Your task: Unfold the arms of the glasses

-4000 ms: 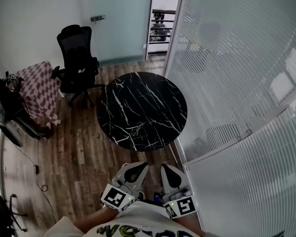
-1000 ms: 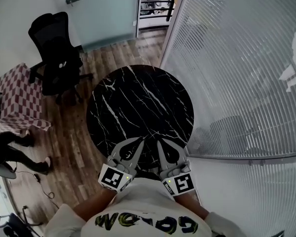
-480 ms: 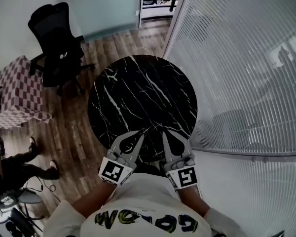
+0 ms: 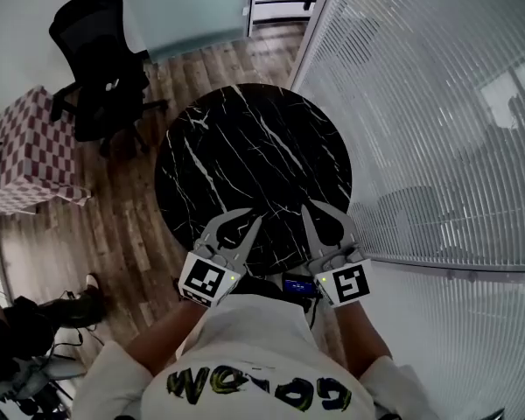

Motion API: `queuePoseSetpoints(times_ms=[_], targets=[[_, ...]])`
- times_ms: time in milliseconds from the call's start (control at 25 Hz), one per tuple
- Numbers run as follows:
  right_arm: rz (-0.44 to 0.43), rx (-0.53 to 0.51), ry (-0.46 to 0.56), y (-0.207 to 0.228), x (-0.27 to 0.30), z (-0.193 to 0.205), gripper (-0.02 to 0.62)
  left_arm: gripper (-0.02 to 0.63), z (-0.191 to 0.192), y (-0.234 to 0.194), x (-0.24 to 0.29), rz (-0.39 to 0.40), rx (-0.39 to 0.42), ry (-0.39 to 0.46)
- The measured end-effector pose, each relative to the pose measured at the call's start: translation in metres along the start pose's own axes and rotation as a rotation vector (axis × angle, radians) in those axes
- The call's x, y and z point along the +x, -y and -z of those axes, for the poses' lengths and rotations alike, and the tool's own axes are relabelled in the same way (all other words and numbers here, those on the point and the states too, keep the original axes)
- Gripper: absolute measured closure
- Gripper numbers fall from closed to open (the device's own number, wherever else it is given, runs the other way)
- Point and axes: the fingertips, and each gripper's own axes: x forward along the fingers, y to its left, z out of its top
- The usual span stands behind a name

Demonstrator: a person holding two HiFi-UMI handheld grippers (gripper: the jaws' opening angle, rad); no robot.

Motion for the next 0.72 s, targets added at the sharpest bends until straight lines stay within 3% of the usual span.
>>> queuePoseSetpoints(times_ms=[200, 480, 720], targets=[[-0.073, -0.077, -0.135, -0.007, 0.013, 0.056, 0.594, 0.568, 0.061, -0.006, 0.015, 0.002, -0.01, -0.135], [-0.123, -0.063, -0.294, -0.021, 0.025, 0.151, 0.594, 0.554, 0.167, -0.007, 0.03, 0.027, -0.036, -0.355], [-0.171, -0.113, -0.387, -0.035, 0.033, 0.207, 0.594, 0.554, 0.229, -0.003, 0.036, 0.031, -0.039, -0.494]])
